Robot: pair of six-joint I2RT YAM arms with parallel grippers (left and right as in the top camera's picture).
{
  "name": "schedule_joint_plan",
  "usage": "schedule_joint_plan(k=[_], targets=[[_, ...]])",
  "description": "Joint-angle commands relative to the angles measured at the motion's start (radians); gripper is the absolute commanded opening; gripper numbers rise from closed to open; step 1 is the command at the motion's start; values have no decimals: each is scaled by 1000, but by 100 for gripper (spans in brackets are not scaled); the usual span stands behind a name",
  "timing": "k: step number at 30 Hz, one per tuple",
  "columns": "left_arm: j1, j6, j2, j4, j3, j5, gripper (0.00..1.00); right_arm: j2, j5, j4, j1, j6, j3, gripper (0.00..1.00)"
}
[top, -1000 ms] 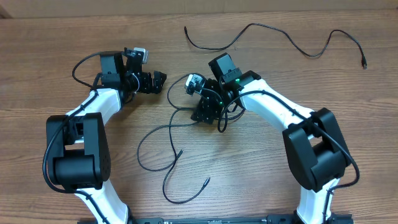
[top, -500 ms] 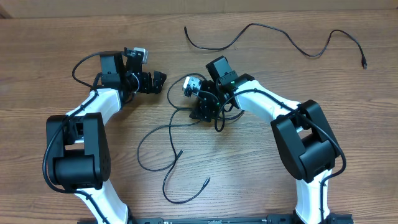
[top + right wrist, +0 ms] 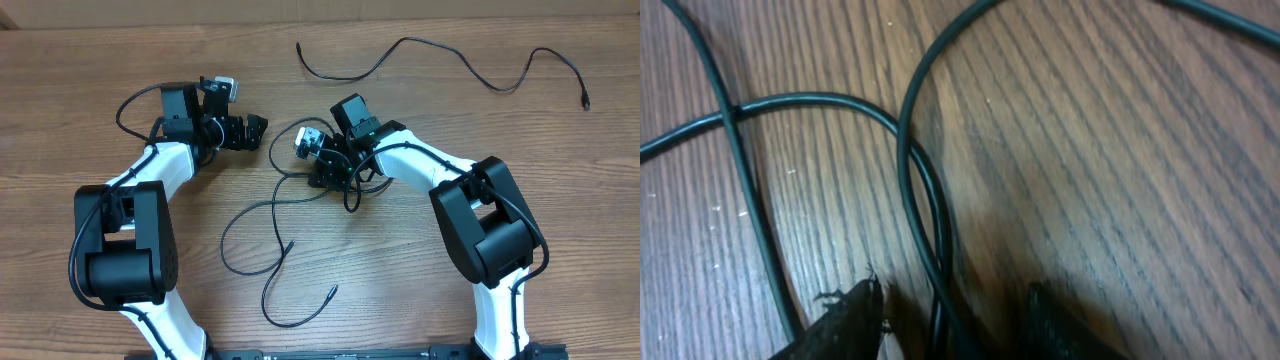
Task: Untangle cables
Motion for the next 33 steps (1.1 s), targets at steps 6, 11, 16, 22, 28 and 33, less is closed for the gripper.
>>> schedule_joint_plan(k=[6, 11, 16, 22, 28, 33], targets=[[2, -10, 8, 4, 12, -3, 99, 18, 3, -7, 6, -1, 1, 40], [2, -10, 8, 4, 12, -3, 100, 18, 2, -8, 6, 4, 1, 4], [2, -10, 8, 4, 12, -3, 100, 18, 2, -7, 6, 32, 3, 4], [2, -10, 8, 4, 12, -3, 99, -4, 2, -32, 4, 121, 41, 4], [2, -10, 8, 4, 12, -3, 100, -89, 2, -95, 4, 121, 98, 4], [2, -10, 8, 4, 12, -3, 99, -199, 2, -122, 4, 120, 113, 4]])
